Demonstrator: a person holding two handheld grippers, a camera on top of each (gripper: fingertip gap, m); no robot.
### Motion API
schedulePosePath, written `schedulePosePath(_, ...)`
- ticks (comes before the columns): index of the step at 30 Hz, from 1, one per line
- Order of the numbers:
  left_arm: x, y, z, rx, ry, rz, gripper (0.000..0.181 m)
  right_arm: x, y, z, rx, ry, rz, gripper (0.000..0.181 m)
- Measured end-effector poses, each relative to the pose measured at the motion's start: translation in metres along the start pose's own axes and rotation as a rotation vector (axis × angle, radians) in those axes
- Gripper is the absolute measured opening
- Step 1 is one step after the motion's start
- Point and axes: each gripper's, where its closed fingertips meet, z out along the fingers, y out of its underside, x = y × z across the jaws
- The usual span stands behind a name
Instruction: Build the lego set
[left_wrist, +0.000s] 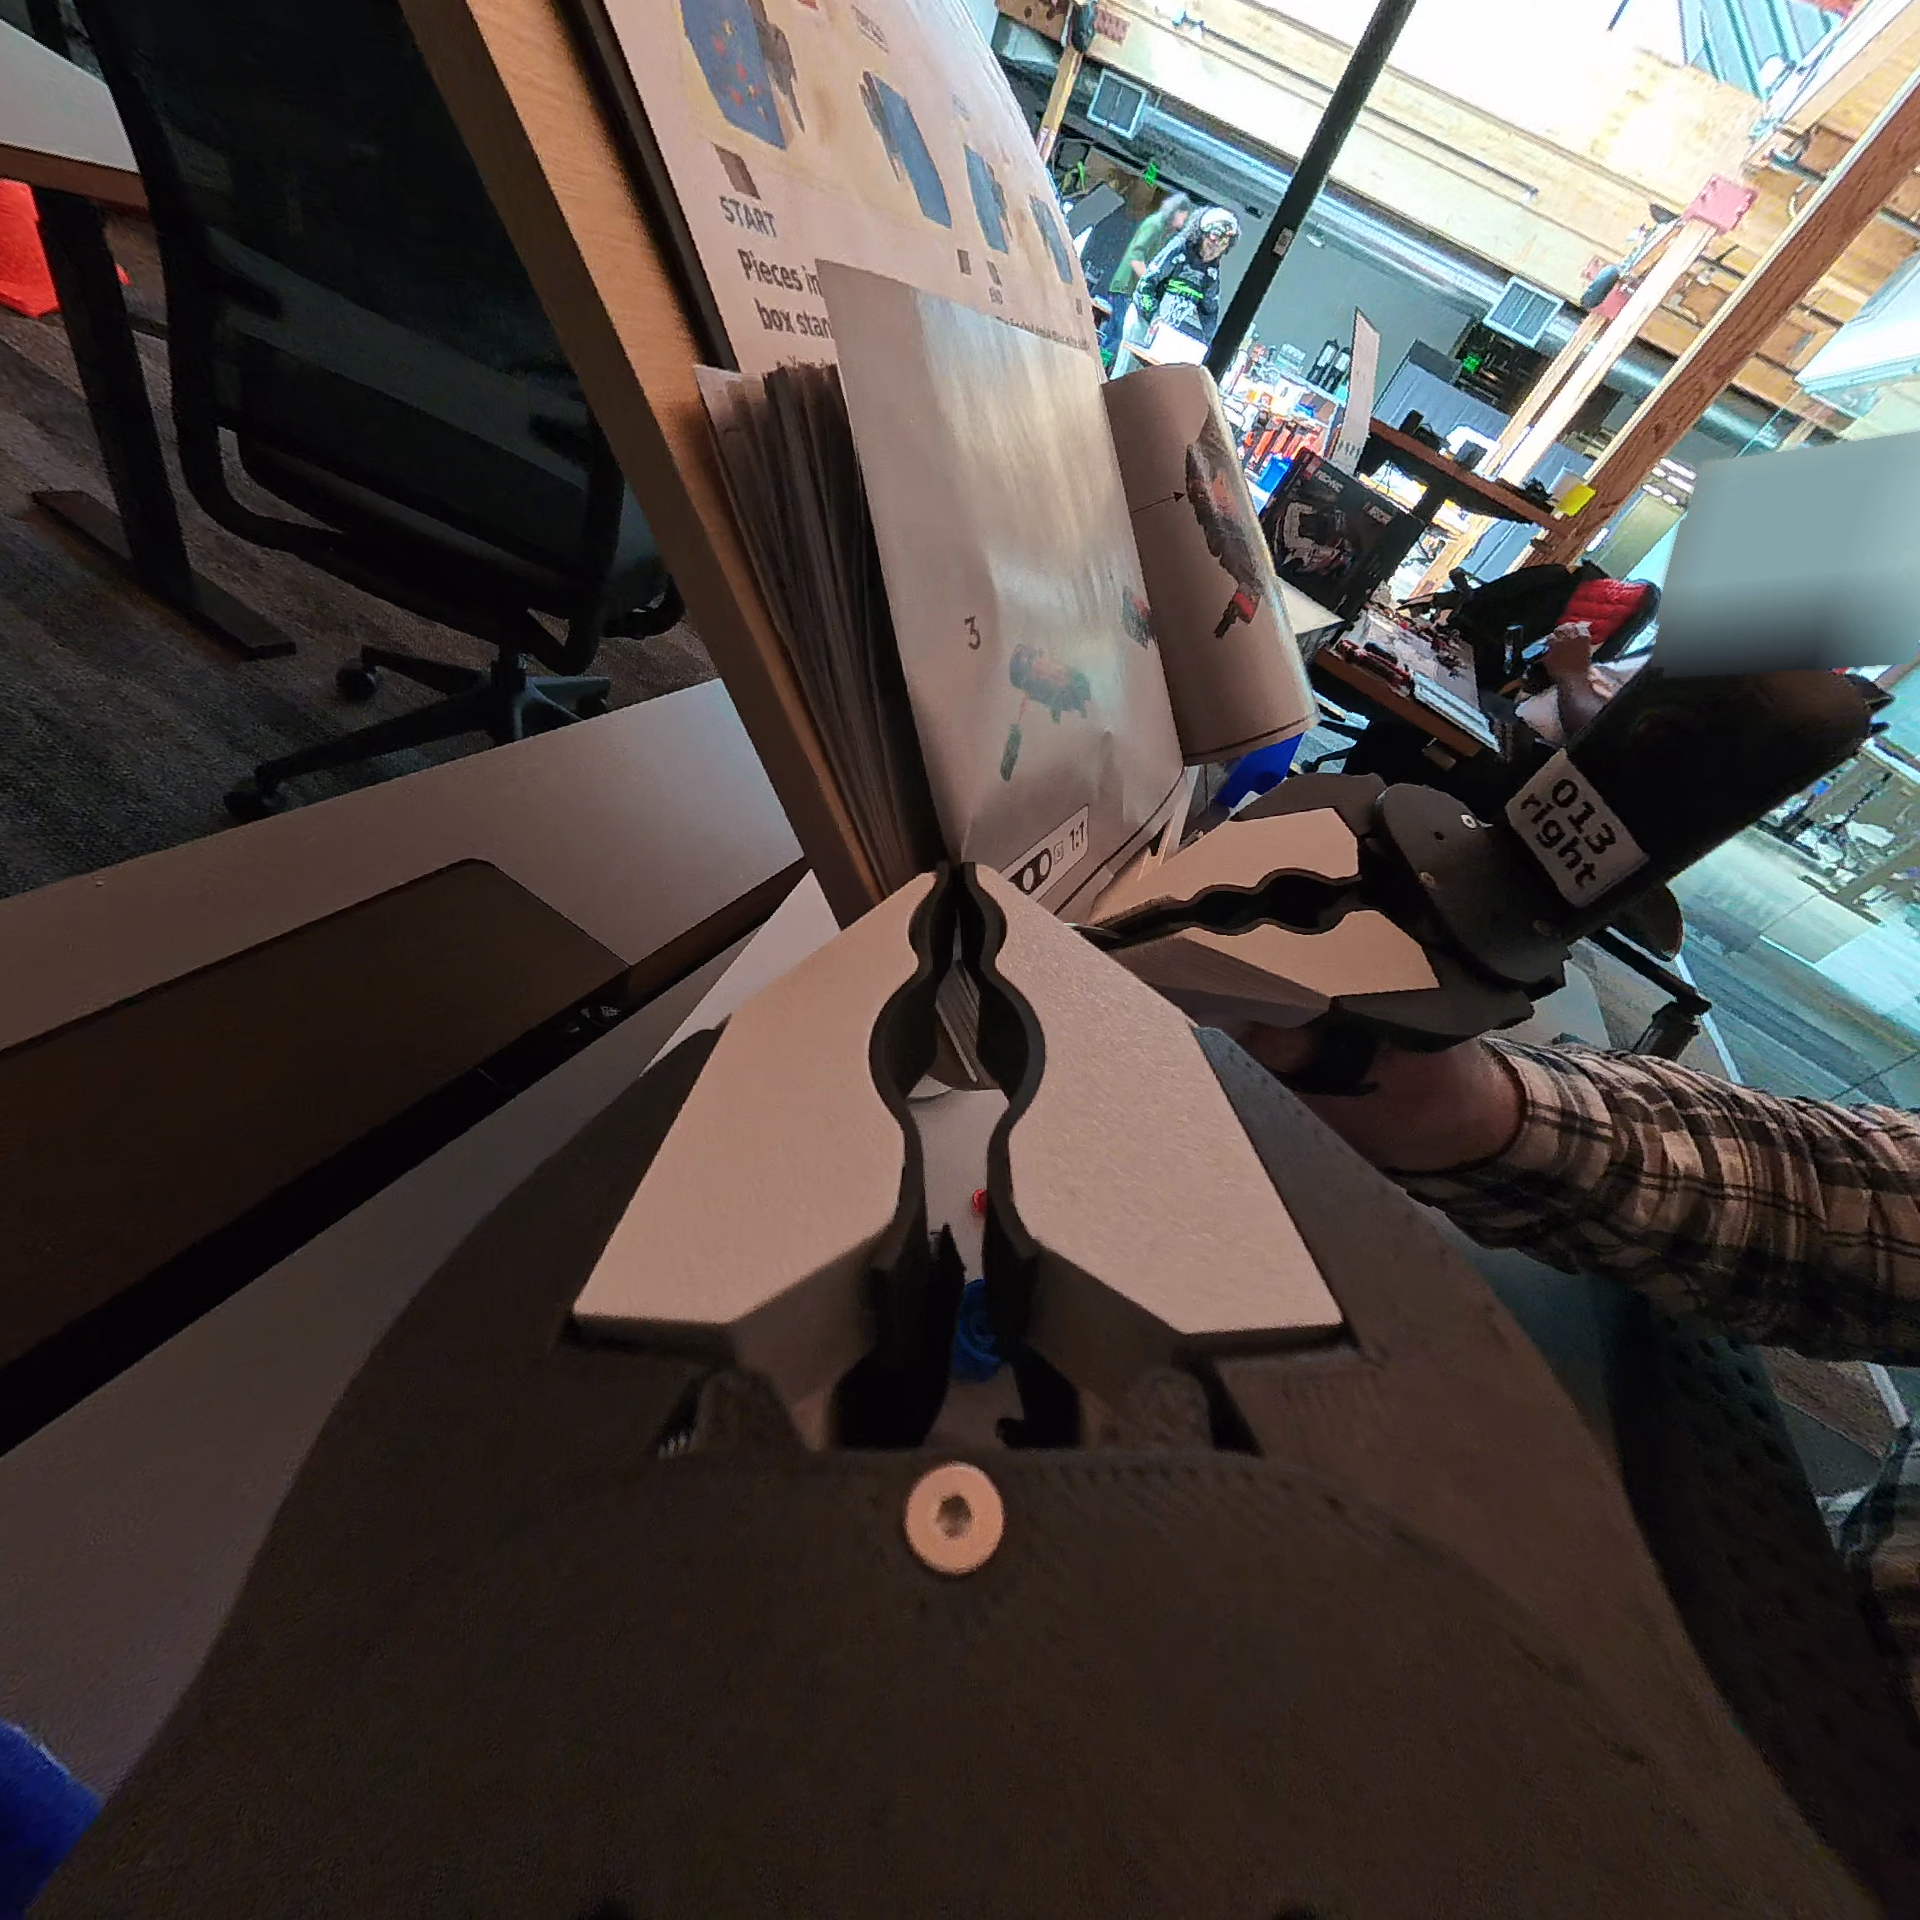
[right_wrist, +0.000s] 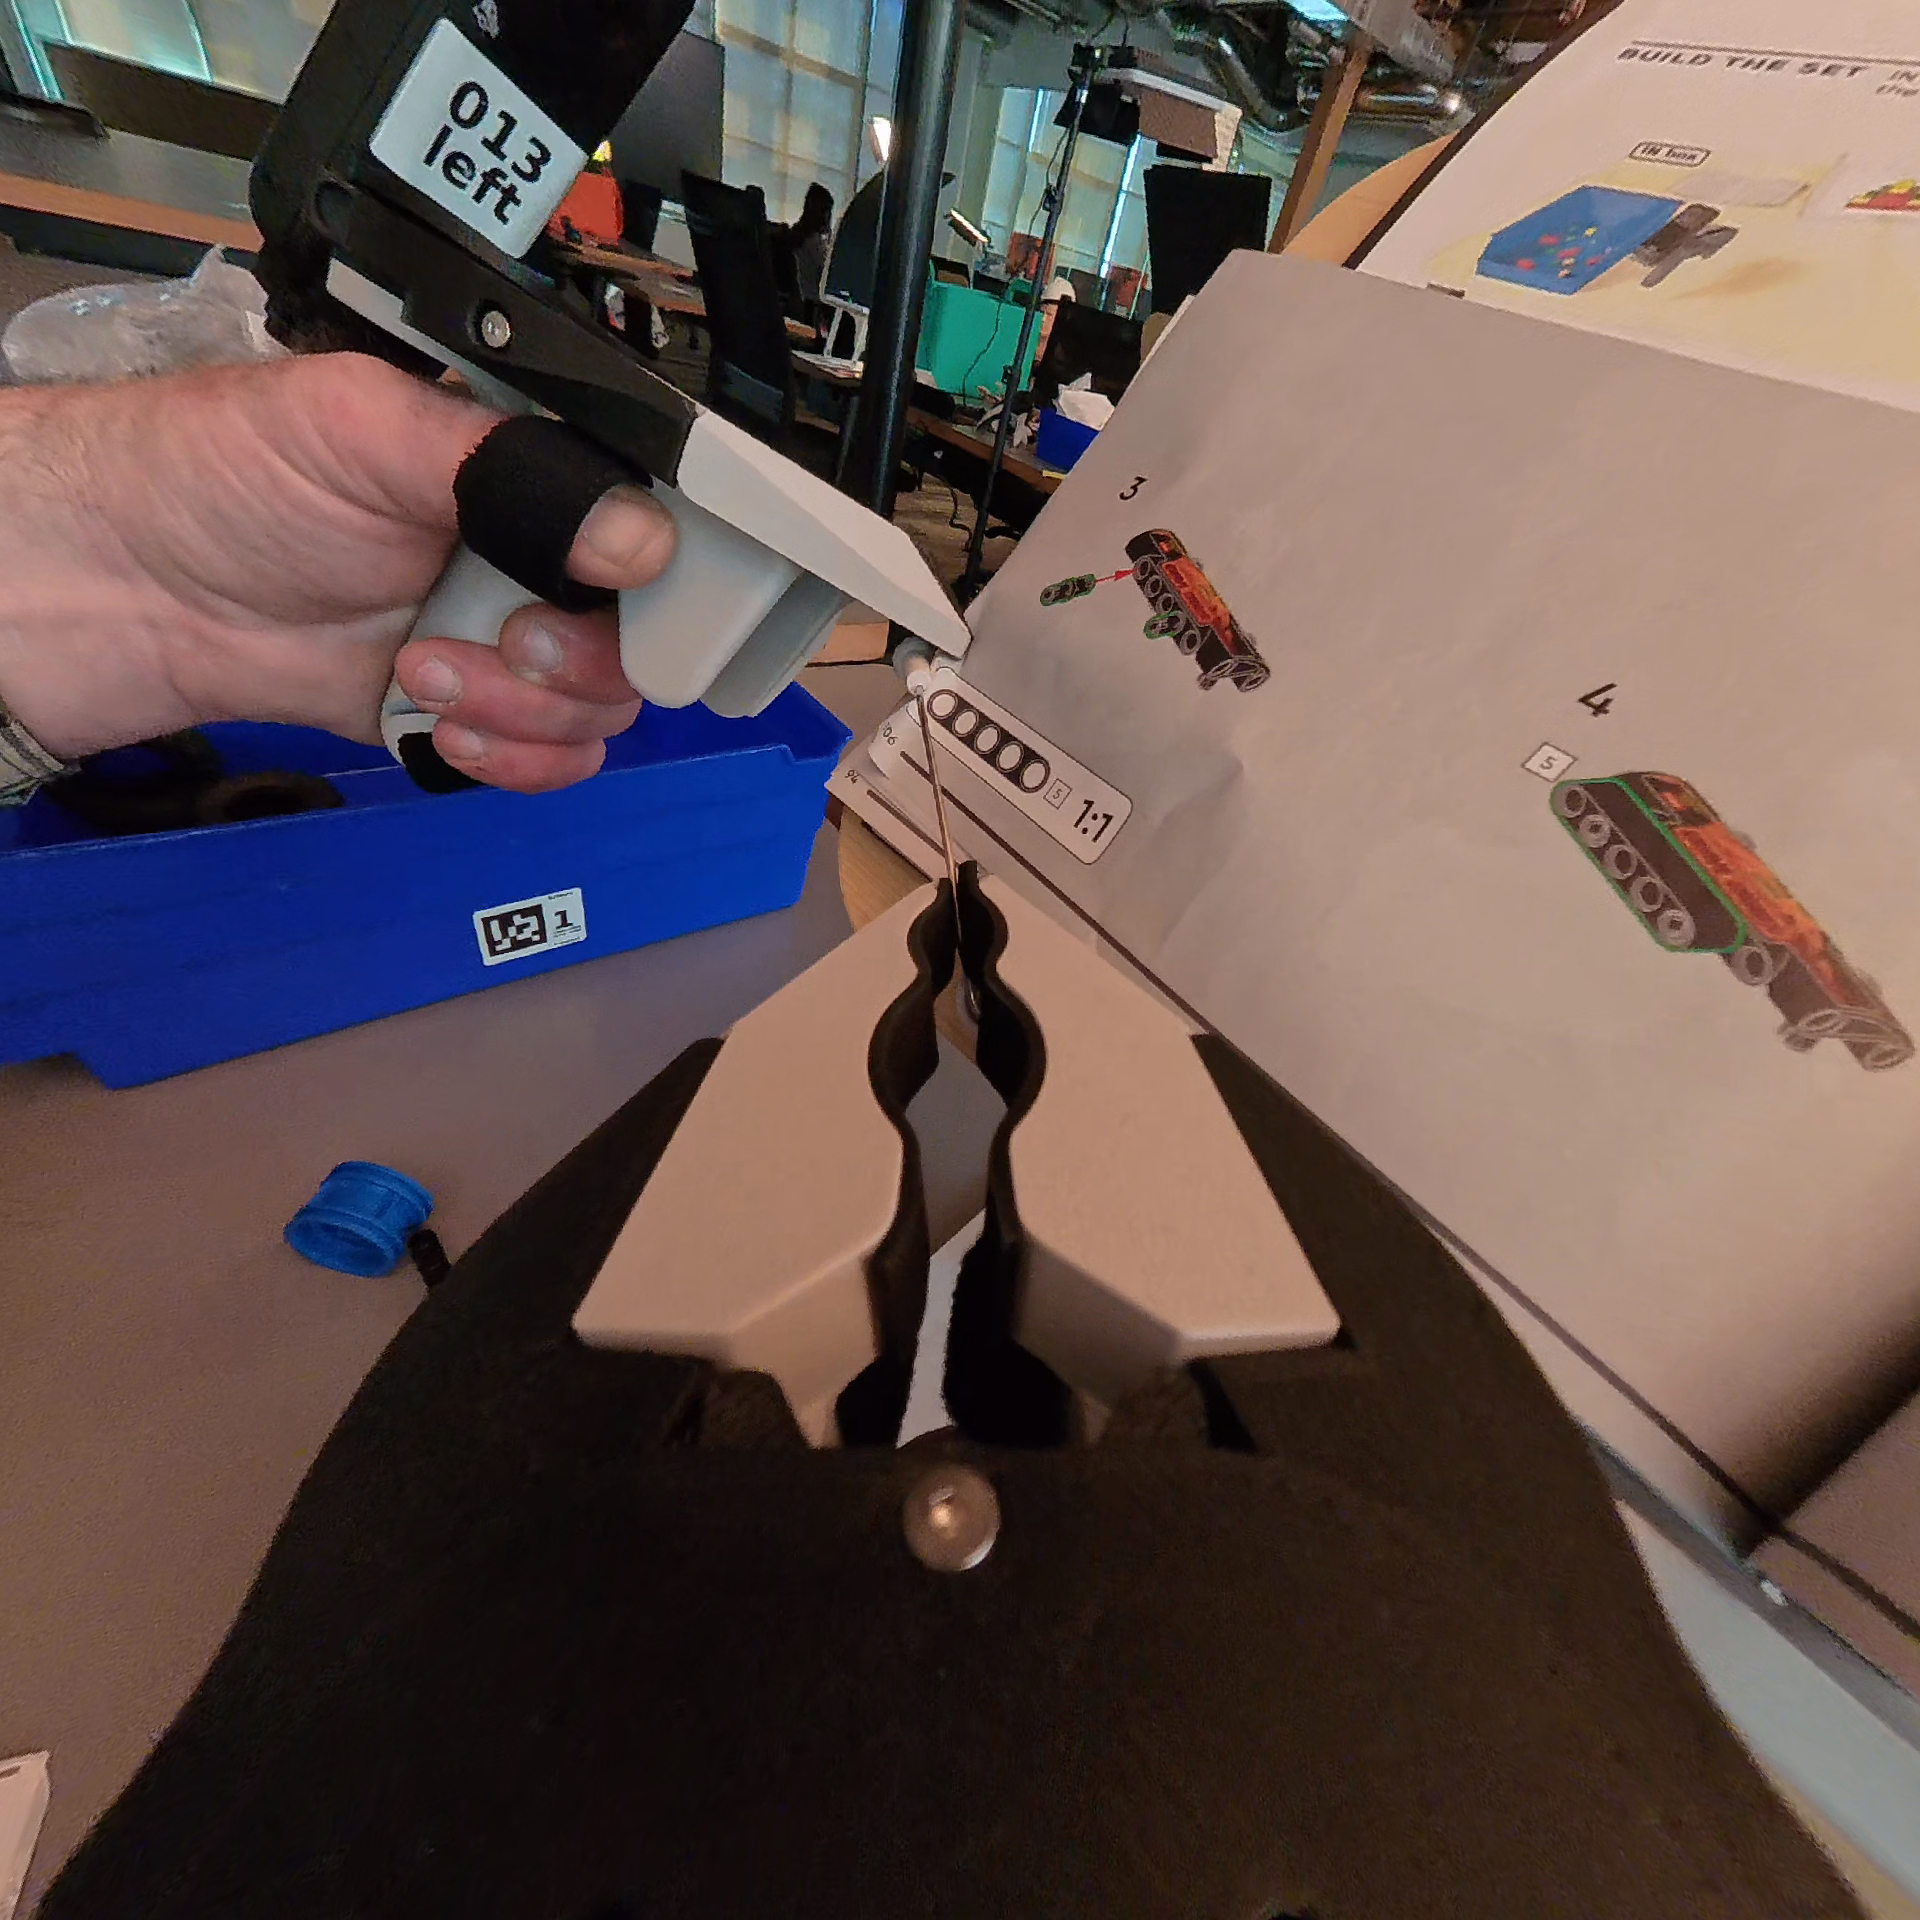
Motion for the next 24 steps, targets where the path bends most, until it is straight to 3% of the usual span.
schedulePosePath(14, 0.001, 0.001, -0.002, 0.041, 0.01, -0.036, 0.0, -0.001, 0.0, -0.002, 0.021, -0.024, -0.057, 0.0)
schedulePosePath(20, 0.001, 0.003, -0.001, 0.017, 0.0, -0.022, 0.0, -0.009, -0.012, -0.001, -0.072, -0.008, -0.292, 0.0)
schedulePosePath(24, 0.002, 0.003, 0.0, 0.022, 0.003, -0.029, 0.0, -0.009, -0.013, 0.016, -0.199, -0.008, -0.361, 0.0)
